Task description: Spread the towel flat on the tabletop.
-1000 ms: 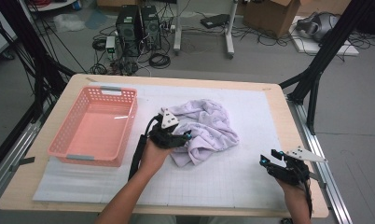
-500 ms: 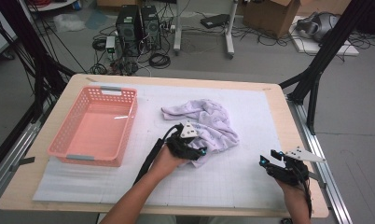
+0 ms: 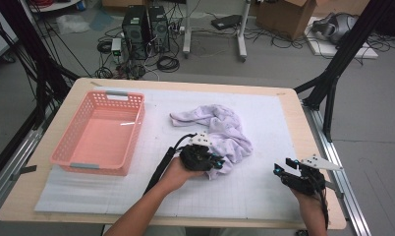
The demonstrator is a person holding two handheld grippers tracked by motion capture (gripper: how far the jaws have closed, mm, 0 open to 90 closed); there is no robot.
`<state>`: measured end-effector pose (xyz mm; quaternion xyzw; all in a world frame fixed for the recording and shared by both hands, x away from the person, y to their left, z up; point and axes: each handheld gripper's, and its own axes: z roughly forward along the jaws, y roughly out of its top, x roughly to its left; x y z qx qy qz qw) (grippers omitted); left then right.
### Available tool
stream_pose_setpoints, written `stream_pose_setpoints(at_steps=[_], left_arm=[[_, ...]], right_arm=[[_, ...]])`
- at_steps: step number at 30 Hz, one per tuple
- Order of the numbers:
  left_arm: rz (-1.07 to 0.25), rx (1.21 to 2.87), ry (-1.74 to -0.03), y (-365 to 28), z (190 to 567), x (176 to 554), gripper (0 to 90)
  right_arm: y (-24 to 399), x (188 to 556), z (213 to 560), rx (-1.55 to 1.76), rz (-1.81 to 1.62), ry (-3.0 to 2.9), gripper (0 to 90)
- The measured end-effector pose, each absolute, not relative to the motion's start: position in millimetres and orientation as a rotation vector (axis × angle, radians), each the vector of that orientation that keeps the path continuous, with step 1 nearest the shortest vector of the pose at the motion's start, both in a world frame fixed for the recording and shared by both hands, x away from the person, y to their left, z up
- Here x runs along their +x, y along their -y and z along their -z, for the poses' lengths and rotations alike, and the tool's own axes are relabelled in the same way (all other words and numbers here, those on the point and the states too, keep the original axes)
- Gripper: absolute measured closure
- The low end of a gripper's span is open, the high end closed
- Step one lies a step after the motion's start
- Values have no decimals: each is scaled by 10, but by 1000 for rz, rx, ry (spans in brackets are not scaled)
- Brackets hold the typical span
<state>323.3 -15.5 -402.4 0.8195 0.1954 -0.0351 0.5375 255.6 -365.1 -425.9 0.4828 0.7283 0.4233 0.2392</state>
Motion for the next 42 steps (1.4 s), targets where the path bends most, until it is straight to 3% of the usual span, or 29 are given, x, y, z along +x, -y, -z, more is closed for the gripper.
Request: stream_pose_setpoints(at_steps=[5,7,12,15,17,20,22,29,33,35,37,39,42], left_arm=[[160,1743,-478,164,3805,3200,805],[135,1680,-535,117,3746,3249,805],[-156,1752,-735,-147,3777,3425,803],[-259,1762,-838,-347,3867,3509,793],[-226,1763,-857,-438,3939,3539,724],[-219,1779,-860,-512,3955,3514,469],[-256,1747,-832,-576,3921,3464,457],[-302,1776,-858,-777,3954,3429,510],[-142,1931,-890,-660,4243,3492,496],[-122,1970,-896,-569,4336,3493,465],[-138,1968,-872,-470,4364,3456,535],[-155,1970,-836,-366,4337,3408,747],[-151,1977,-799,-180,4310,3341,796]], right_arm=[[3638,2550,4255,1321,-1158,-1997,445],[3637,2546,4254,1316,-1161,-1995,445],[3617,2546,4260,1317,-1162,-1998,445],[3568,2564,4289,1311,-1152,-2020,446],[3504,2590,4318,1302,-1150,-2044,449],[3386,2629,4348,1277,-1144,-2087,455],[3318,2652,4353,1256,-1142,-2107,456],[3136,2668,4321,1210,-1170,-2143,482],[3074,2666,4342,1201,-1150,-2170,485],[3080,2655,4335,1204,-1158,-2167,492],[3092,2650,4335,1203,-1157,-2163,499],[3099,2650,4342,1206,-1155,-2167,504],[3091,2654,4341,1211,-1166,-2178,504]])
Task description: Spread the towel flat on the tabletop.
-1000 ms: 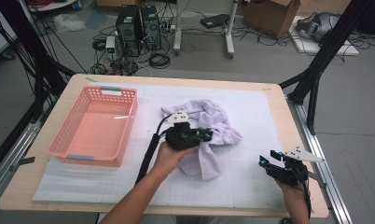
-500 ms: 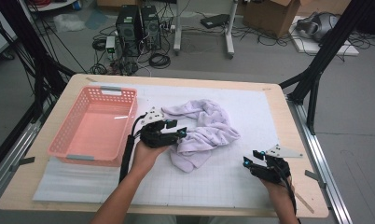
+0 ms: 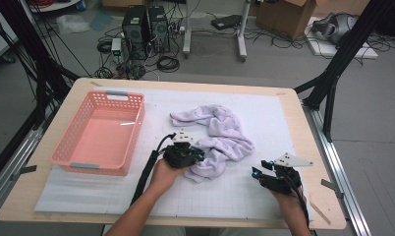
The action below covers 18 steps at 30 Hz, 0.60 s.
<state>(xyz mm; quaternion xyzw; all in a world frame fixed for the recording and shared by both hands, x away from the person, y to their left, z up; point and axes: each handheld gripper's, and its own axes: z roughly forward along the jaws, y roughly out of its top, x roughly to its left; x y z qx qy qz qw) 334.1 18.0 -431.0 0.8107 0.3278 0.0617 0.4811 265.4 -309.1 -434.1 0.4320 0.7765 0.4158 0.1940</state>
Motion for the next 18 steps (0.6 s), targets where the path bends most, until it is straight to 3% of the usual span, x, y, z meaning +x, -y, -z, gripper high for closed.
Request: stream_pose_setpoints(at_steps=[6,10,13,18], left_arm=[[-162,1921,-747,-6,4256,3249,767],[-205,1893,-766,-143,4186,3258,580],[-270,1855,-751,-312,4121,3249,513],[-334,1837,-782,-558,4099,3252,509]], right_arm=[[2935,2671,4359,1183,-1176,-2231,504],[2733,2712,4406,1156,-1202,-2295,528],[2525,2789,4463,1117,-1186,-2358,527],[2192,2943,4481,1078,-1163,-2393,527]])
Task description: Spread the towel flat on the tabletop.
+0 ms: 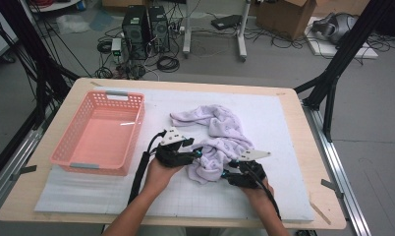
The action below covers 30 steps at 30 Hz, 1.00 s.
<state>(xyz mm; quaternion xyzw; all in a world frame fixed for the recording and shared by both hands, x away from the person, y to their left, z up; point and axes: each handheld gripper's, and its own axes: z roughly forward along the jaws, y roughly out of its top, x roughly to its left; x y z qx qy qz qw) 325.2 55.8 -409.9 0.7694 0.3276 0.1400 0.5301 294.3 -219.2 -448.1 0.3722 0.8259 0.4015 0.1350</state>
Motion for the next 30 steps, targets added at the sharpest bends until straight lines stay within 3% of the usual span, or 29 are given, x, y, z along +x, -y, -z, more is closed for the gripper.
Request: stream_pose_setpoints(at_steps=[2,6,8,20,26,28,30], left_arm=[[-337,1836,-796,-619,4123,3249,510],[-335,1848,-818,-671,4176,3231,513],[-331,1857,-815,-668,4193,3222,519],[-278,1872,-806,-549,4293,3218,499],[-210,1916,-750,-396,4324,3208,484],[-183,1935,-741,-336,4336,3227,459],[-155,1962,-718,-272,4337,3244,455]], right_arm=[[2092,2983,4494,1043,-1110,-2397,566],[2064,2996,4486,1017,-1134,-2434,829],[2105,2986,4466,1034,-1138,-2447,861],[3296,2749,4184,1257,-1027,-2105,863],[3493,2903,4121,1343,-955,-1914,856],[3471,2952,4136,1351,-954,-1915,819],[3443,2946,4160,1350,-973,-1921,705]])
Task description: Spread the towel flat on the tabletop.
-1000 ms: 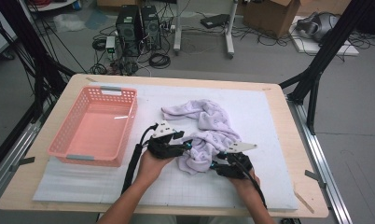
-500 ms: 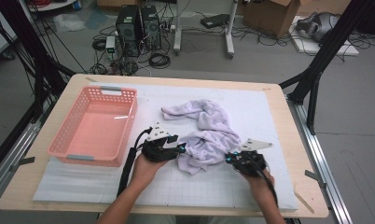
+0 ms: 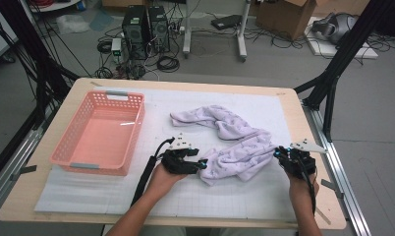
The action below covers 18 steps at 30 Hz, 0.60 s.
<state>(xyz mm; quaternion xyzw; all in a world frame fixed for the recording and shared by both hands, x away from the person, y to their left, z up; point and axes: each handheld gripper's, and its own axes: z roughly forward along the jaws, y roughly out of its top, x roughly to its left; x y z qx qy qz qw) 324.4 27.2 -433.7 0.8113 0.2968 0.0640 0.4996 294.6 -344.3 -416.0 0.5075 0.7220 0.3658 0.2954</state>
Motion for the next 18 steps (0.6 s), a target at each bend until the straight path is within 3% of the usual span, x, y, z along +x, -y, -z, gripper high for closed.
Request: stream_pose_setpoints(at_steps=[5,9,18], left_arm=[[-145,2089,-650,-62,4374,3232,476],[-182,2102,-631,-28,4385,3219,803],[-181,2004,-655,-189,4305,3137,836]], right_arm=[[3549,2736,4232,1353,-973,-1910,639],[3676,2571,4233,1366,-1020,-1924,627],[3260,2428,4270,1216,-1136,-2125,439]])
